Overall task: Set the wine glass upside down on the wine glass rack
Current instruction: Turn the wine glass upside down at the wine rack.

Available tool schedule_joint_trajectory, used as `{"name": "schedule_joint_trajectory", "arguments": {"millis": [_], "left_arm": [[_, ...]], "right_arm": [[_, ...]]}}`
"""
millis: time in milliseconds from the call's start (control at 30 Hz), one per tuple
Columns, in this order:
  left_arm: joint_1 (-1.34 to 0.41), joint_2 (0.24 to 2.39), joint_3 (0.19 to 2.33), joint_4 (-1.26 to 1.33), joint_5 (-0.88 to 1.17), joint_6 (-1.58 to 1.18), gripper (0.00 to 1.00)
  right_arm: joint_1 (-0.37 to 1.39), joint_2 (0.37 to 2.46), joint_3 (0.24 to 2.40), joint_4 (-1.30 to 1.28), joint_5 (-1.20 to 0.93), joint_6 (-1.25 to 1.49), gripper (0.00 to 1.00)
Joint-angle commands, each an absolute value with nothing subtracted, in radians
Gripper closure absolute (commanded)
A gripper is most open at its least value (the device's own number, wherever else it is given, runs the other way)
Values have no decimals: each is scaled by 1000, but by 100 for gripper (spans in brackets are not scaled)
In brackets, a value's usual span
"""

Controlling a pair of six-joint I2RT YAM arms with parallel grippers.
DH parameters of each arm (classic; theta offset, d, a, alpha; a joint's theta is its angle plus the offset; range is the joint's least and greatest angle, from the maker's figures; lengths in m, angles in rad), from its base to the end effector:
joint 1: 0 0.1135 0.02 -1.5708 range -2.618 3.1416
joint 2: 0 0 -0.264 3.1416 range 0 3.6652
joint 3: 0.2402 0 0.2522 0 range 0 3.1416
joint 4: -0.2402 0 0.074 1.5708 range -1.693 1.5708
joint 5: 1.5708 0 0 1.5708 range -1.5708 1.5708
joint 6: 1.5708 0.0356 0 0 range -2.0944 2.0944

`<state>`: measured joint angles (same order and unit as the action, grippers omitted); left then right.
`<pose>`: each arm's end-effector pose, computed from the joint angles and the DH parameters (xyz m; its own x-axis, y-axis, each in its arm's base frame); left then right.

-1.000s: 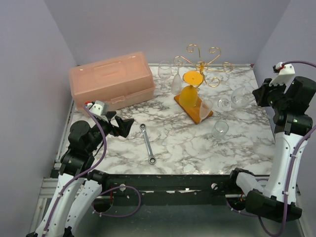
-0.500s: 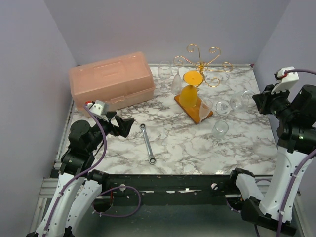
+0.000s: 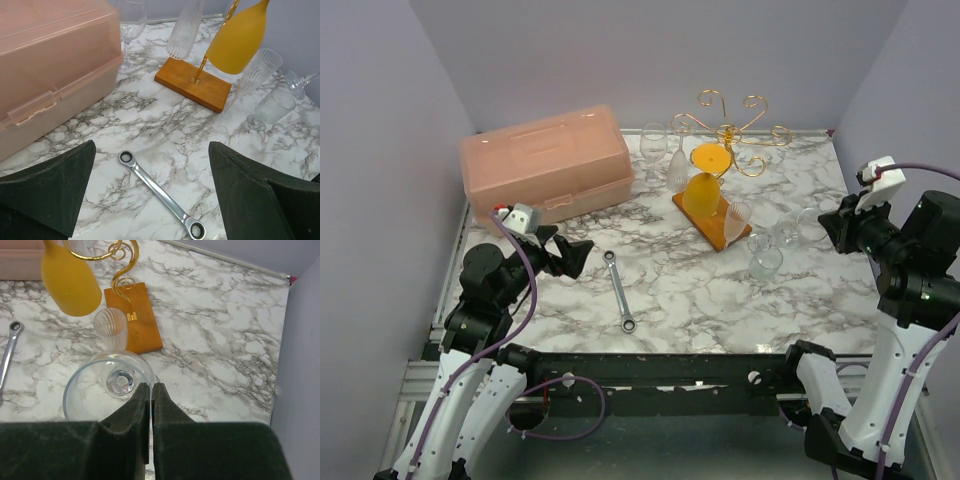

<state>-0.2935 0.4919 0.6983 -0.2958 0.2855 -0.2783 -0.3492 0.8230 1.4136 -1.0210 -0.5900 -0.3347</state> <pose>0.1144 -0.0450 0.3375 -0.2322 -0.2052 -0.9508 0.5016 0.8122 -0.2978 0.1051 -0.0172 0.4501 -0.3076 -0.1785 -0.9346 -0.3090 0.9478 -0.0793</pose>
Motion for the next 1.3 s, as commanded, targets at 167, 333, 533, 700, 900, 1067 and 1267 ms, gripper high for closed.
{"name": "schedule_joint_trajectory", "arguments": {"millis": [167,333,533,700,900,1067,1267], "left_arm": [[-284,484,677,-244,346,-291,2],[-284,490,674,-228,384,-302,1],[-273,532,678,-197,495,-334,2],[-260,568,681,-176,568,-367,1],[-253,633,680,-124,673,-454,1],[-253,654,605,21,742,-646,1],[-254,655,484,202,815,-923,2]], "right_arm": [[-357,798,1409,-1075,-750,-397,100],[-357,812,1416,-1123,-794,-425,100],[-357,831,1414,-1163,-871,-433,100],[-358,856,1388,-1175,-932,-434,100],[-358,884,1338,-1165,-1005,-439,100],[-357,928,1331,-1200,-1064,-479,100],[-356,968,1283,-1198,-1128,-501,100]]}}
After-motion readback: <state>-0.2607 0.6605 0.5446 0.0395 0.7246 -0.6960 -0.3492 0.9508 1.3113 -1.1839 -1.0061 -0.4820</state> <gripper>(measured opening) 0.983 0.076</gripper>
